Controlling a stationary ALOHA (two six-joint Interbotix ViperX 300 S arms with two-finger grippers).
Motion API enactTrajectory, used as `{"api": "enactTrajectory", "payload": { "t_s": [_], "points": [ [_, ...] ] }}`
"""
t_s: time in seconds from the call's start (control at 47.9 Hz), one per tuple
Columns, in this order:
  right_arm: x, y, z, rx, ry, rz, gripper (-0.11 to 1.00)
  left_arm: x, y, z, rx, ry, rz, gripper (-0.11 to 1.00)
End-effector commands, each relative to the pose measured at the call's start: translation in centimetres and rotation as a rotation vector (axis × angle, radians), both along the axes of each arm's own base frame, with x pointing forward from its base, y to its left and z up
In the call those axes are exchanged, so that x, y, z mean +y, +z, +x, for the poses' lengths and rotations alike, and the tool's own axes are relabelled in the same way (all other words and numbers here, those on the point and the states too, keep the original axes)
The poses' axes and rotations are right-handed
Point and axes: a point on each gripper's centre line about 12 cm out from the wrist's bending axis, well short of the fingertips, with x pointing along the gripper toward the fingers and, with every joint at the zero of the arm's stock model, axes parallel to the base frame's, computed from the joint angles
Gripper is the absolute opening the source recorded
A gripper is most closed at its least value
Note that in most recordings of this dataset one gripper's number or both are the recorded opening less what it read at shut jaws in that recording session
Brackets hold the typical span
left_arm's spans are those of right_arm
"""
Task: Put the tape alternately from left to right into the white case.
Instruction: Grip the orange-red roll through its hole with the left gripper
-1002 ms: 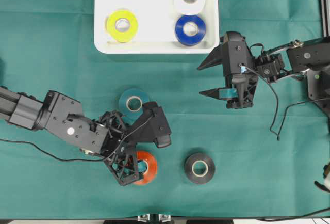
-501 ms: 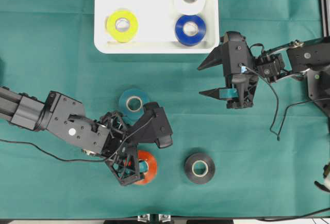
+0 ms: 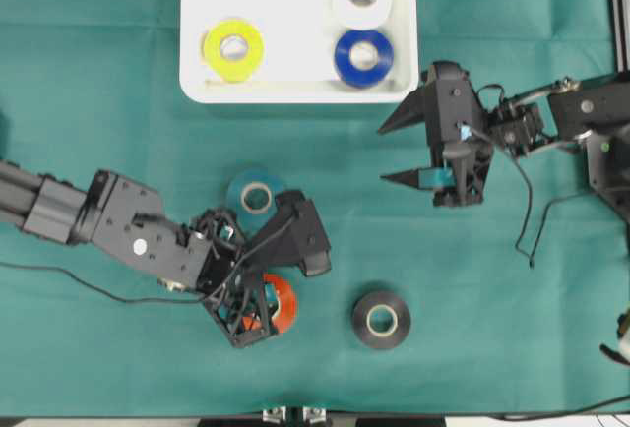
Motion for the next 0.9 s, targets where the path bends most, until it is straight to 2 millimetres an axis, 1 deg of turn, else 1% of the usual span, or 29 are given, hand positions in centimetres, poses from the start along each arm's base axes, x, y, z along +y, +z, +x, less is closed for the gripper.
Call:
{"api": "enactTrajectory", "payload": {
  "t_s": [0.0,0.146,0.209,0.376,0.459,0.877],
  "points": [
    [0.1,0.5,0.3,-0.023,0.005,0.004,0.79,-0.4,1.9,0.3,-0.048,-0.004,-0.020,-0.03],
    [0.1,0.5,0.3,-0.023,0.005,0.003,0.79,-0.6,2.5,0.1,-0.058,-0.009,-0.025,-0.03],
    [0.1,0.5,0.3,-0.023,0.005,0.004,0.79,-0.7,3.1,0.0,-0.067,-0.016,-0.027,-0.03],
    [0.1,0.5,0.2,-0.022,0.004,0.004,0.79,-0.6,5.5,-0.4,-0.097,-0.016,-0.039,-0.03],
    [0.1,0.5,0.2,-0.022,0.006,0.003,0.79,-0.7,6.2,-0.6,-0.102,-0.019,-0.042,-0.03],
    [0.1,0.4,0.2,-0.020,0.005,0.003,0.79,-0.1,7.2,-1.7,-0.051,-0.019,-0.022,-0.03]
  ]
}}
